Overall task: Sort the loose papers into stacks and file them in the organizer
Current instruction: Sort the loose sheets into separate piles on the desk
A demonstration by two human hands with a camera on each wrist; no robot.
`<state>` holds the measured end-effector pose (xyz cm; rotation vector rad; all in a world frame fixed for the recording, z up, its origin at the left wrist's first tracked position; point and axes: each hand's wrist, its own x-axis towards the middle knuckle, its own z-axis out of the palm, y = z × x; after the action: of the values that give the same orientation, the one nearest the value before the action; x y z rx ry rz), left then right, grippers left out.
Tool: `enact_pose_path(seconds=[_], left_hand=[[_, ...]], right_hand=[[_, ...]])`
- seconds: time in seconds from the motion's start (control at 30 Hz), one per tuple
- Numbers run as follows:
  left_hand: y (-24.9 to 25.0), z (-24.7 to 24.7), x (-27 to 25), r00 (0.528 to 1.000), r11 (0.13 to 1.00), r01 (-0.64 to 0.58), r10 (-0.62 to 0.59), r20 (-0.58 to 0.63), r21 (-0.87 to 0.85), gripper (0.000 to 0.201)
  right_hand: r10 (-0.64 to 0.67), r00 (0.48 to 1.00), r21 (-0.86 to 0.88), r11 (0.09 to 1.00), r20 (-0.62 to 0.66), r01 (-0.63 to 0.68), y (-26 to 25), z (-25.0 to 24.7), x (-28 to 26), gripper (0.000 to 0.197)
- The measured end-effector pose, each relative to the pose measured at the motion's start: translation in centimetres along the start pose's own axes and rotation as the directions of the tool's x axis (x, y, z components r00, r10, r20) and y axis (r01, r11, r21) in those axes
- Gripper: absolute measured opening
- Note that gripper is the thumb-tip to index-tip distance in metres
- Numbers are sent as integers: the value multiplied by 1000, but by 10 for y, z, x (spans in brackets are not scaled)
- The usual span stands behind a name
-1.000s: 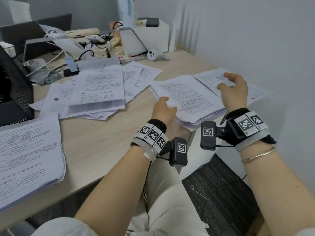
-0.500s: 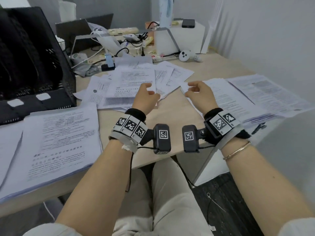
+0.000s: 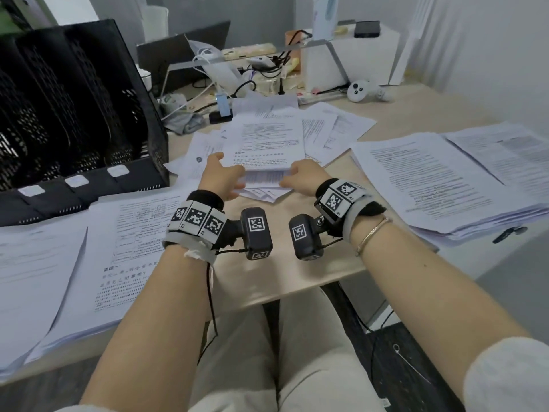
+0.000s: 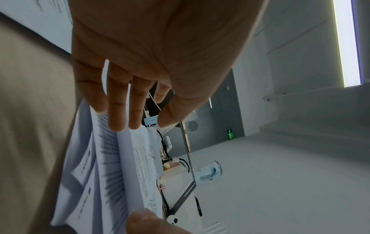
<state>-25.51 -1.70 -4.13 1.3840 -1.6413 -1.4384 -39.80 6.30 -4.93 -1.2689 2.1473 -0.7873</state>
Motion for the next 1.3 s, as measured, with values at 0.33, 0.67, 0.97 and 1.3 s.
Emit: enact_pose_path(seconds=[0.33,0.67,0.97,1.3], left_hand=[[4,18,16,989,988,107,-116,-86,-111,55],[0,44,11,990,991,133,-133,-56,-4,24],[6,64,5,929,979,-190,154,-337,-77,45],[18,74,-11,918,945,-281,215,-334,-164,44]], right_hand=[[51,969,183,983,-242,-6,41,-39,-11,42],[92,925,123,991,-369,-49,78,-59,-37,34],[395,893,-273,854,-214,-443,116,-50,-67,72],[445,881,-233,850,-164,-473,114,-51,-68,64]])
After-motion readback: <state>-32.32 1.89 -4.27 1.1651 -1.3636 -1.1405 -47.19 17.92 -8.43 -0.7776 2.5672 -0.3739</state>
